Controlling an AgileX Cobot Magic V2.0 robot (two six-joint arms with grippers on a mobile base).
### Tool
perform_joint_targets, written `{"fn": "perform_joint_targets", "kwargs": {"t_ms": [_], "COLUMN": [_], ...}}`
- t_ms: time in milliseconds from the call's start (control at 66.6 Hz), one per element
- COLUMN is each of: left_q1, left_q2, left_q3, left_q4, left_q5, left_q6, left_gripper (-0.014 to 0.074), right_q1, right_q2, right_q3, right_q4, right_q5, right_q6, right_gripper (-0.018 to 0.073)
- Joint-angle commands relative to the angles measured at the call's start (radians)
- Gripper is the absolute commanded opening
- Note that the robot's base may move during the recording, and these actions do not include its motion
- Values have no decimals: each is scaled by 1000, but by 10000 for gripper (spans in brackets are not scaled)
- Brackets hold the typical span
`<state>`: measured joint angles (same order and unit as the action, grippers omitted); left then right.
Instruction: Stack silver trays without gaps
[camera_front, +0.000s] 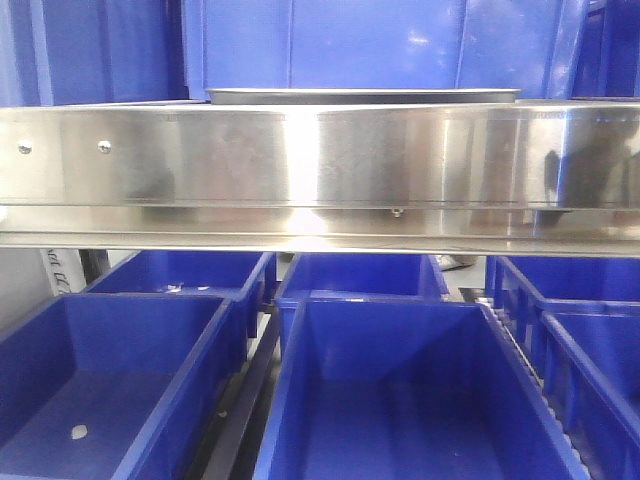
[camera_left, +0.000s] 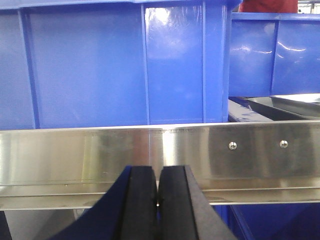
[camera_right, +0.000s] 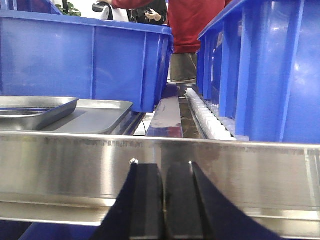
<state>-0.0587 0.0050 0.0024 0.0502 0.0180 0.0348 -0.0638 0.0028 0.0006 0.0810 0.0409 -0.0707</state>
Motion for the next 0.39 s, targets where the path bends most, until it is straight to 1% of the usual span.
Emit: {"fn": "perform_joint_targets", "kwargs": {"t_ms": [0, 375], "left_q1": [5, 5], "left_q2": [-5, -5], "left_q3": [-2, -2], "left_q4": [5, 5], "left_q5": [-24, -24], "left_q6": [6, 6], "left_gripper": [12, 12], "right_q1": [-3, -3], "right_q2": [-3, -3], "right_q3": [-1, -1], "right_q4": [-4, -4], "right_q5": [-20, -20], "right_q6": [1, 1], "right_gripper": [-17, -17]}}
